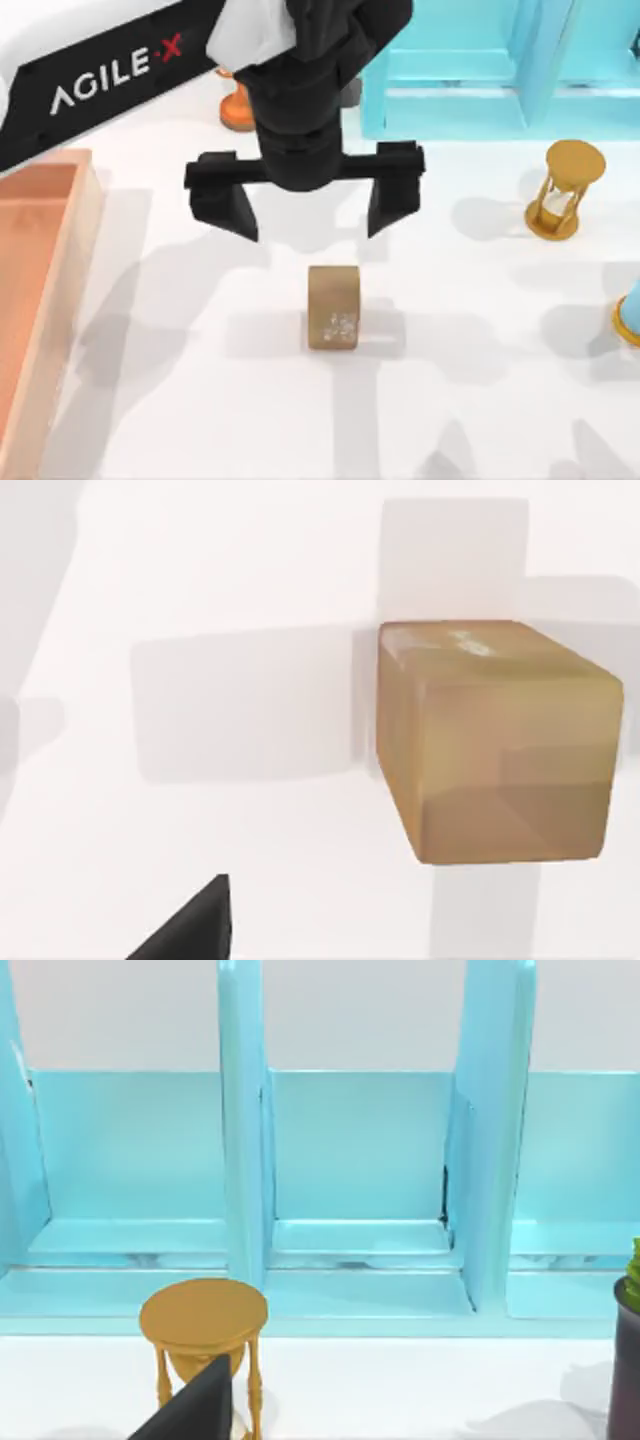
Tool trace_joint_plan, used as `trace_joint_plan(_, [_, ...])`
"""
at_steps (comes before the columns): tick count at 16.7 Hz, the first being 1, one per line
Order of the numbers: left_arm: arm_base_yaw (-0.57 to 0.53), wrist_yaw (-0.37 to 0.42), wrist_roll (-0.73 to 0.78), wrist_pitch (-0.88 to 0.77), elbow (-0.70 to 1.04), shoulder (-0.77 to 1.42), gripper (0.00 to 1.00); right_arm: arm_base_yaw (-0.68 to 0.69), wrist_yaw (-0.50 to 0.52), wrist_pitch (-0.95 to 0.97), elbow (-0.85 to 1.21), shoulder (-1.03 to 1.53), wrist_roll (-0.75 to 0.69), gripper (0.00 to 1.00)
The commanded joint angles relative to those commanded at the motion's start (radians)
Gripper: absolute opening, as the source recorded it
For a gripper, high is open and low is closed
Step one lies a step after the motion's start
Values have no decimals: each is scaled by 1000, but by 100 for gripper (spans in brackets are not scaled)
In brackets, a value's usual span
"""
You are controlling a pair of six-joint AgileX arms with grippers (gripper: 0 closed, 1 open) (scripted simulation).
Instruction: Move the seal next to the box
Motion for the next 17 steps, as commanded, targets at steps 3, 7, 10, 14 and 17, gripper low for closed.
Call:
trace_joint_plan(3, [-35,-2,-37,-69,99,109,100,0,0,0,0,0,0,100])
trace_joint_plan(7, [-44,-2,-46,-86,122,135,100,0,0,0,0,0,0,100])
trace_joint_plan(10, [-39,-2,-45,-83,120,133,100,0,0,0,0,0,0,100])
trace_joint_plan(14, [-40,-2,-42,-11,52,146,100,0,0,0,0,0,0,100])
trace_joint_plan(17, [-40,-2,-41,138,-60,167,100,0,0,0,0,0,0,100])
